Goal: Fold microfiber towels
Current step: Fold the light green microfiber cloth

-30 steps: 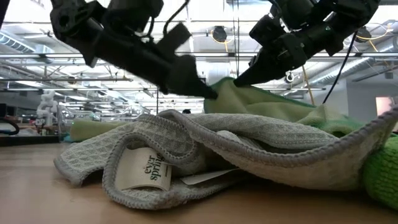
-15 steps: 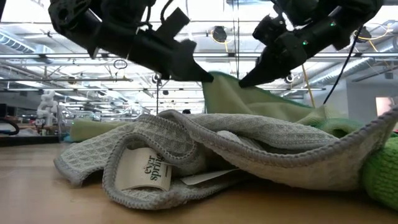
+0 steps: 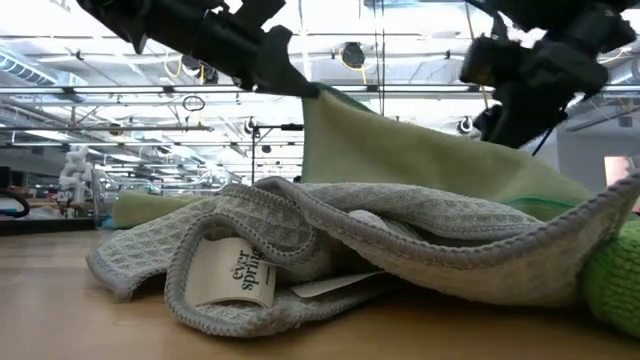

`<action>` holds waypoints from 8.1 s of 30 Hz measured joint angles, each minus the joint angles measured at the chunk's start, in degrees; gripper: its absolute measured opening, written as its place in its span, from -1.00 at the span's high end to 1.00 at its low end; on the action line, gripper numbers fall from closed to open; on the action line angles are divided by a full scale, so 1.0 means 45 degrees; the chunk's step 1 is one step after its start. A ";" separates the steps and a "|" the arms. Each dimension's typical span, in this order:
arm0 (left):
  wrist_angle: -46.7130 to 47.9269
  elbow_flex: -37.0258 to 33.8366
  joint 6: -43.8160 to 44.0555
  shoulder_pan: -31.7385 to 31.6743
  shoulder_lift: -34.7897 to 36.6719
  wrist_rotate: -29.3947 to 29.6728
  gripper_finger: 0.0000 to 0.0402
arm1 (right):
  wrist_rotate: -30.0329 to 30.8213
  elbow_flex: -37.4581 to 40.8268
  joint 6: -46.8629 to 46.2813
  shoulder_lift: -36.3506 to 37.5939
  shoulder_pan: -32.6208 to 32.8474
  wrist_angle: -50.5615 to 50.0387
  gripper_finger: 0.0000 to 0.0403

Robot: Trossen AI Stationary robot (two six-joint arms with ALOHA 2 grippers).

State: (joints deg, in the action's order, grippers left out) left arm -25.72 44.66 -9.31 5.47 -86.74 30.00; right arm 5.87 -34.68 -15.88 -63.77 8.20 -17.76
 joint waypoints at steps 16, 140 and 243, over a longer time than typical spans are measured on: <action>0.0254 -0.0005 -0.0109 0.0001 0.0156 -0.0359 0.96 | 0.1358 0.3004 -0.1582 -0.0007 0.0266 0.3096 0.11; 1.1296 0.6293 0.1593 0.1594 0.4312 0.1294 0.95 | 0.8369 -0.9155 0.2870 0.2501 0.2320 -0.9070 0.99; 0.6728 -0.0903 0.4140 -0.1767 0.0122 -0.3948 0.95 | -0.5032 0.4066 0.1379 0.2050 -0.4646 0.2950 0.91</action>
State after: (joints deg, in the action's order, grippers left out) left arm 4.55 40.60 9.32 -2.48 -86.19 12.23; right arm -16.78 -16.38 -9.67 -54.54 -12.71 -4.48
